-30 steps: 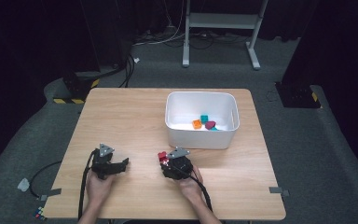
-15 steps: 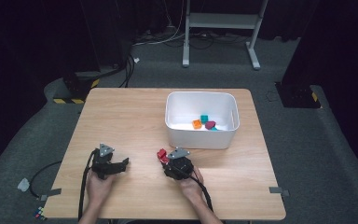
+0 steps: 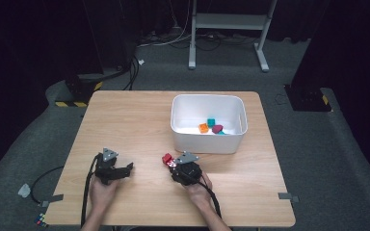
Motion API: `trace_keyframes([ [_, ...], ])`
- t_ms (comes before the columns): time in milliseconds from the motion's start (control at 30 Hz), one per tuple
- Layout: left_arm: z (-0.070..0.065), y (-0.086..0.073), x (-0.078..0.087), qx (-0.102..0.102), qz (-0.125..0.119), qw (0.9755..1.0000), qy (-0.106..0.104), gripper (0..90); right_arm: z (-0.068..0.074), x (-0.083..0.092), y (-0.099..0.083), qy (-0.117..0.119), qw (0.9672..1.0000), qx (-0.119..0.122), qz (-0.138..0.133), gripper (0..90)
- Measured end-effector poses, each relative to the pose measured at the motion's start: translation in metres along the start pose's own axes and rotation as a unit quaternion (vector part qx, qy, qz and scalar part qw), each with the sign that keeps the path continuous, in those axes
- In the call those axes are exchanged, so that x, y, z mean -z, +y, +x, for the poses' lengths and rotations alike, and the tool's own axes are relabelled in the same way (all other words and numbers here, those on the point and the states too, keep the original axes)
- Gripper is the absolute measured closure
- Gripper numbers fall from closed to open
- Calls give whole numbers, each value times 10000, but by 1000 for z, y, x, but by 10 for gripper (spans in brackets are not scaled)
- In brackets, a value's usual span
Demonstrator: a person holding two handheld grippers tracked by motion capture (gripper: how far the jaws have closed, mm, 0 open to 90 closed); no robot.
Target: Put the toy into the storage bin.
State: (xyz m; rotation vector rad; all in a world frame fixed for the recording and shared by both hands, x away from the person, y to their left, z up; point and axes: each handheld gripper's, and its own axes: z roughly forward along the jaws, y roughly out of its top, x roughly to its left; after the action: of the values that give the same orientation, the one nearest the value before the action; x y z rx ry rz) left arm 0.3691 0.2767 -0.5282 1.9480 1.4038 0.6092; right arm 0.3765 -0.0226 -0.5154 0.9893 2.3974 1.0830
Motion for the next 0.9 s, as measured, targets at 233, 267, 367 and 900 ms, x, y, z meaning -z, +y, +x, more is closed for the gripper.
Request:
trace_keyframes([
  [233, 0, 0, 0, 3, -1, 10000, -2, 165, -9, 19, 4, 112, 9996, -176, -202, 591],
  [267, 0, 0, 0, 4, -3, 10000, 0, 165, -11, 22, 5, 126, 9994, -196, -249, 591],
  [367, 0, 0, 0, 0, 2, 10000, -4, 165, -15, 32, 7, 261, 9986, -284, -365, 591],
  [900, 0, 0, 0, 2, -2, 10000, -2, 165, -44, 70, 7, 370, 9971, -493, -458, 591],
])
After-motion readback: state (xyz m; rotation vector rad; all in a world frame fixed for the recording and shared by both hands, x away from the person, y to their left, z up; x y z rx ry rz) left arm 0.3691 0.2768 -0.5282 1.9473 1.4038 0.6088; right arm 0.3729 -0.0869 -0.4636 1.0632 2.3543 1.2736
